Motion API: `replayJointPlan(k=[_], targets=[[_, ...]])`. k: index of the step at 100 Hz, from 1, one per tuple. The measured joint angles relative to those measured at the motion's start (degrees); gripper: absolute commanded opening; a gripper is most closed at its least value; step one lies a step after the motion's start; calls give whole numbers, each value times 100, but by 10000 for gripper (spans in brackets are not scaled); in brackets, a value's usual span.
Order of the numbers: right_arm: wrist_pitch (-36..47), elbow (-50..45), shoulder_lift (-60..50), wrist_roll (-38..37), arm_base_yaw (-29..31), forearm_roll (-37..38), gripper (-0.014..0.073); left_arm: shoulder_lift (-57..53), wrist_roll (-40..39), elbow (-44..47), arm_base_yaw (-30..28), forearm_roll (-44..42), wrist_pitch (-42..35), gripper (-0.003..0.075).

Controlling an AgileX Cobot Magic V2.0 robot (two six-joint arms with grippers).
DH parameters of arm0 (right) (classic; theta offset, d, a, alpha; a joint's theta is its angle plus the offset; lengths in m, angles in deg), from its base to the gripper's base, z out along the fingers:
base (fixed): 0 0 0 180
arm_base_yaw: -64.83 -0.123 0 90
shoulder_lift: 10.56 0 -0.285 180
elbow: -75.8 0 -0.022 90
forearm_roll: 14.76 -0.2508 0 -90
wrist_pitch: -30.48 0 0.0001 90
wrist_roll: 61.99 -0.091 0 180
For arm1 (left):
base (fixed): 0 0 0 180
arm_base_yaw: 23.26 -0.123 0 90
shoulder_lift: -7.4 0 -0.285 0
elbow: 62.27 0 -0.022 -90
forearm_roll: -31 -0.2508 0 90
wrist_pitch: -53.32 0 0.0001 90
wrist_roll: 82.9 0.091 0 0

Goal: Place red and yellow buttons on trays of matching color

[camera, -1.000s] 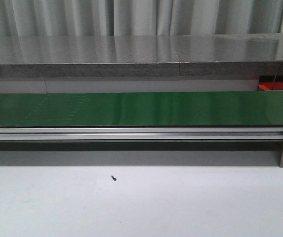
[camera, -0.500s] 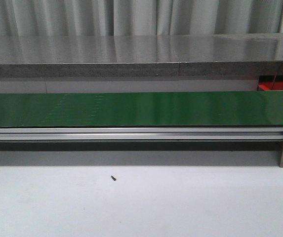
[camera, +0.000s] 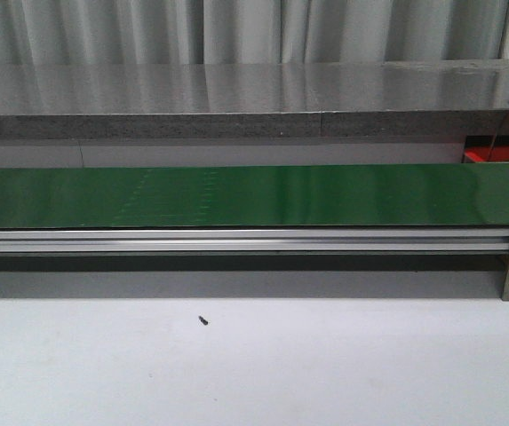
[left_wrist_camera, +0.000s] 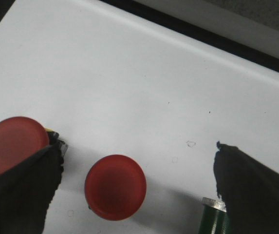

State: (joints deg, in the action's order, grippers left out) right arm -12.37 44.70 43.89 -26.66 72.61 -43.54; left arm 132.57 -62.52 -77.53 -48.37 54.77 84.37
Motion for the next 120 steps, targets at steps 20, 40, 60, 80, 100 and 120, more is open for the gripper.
replayJointPlan(k=[20,40,60,80,100,120], targets=[[0,0,0,0,0,0,-69,8,0,-169,11,-87,0,618],[0,0,0,0,0,0,-69,280,0,-426,33,-132,215,618],[0,0,0,0,0,0,-69,518,0,-504,93,-216,309,618],[0,0,0,0,0,0,-69,662,0,-572,93,-324,309,618],[0,0,0,0,0,0,-69,851,0,-586,93,-434,407,618],[0,0,0,0,0,0,-69,864,0,-586,93,-486,407,607]])
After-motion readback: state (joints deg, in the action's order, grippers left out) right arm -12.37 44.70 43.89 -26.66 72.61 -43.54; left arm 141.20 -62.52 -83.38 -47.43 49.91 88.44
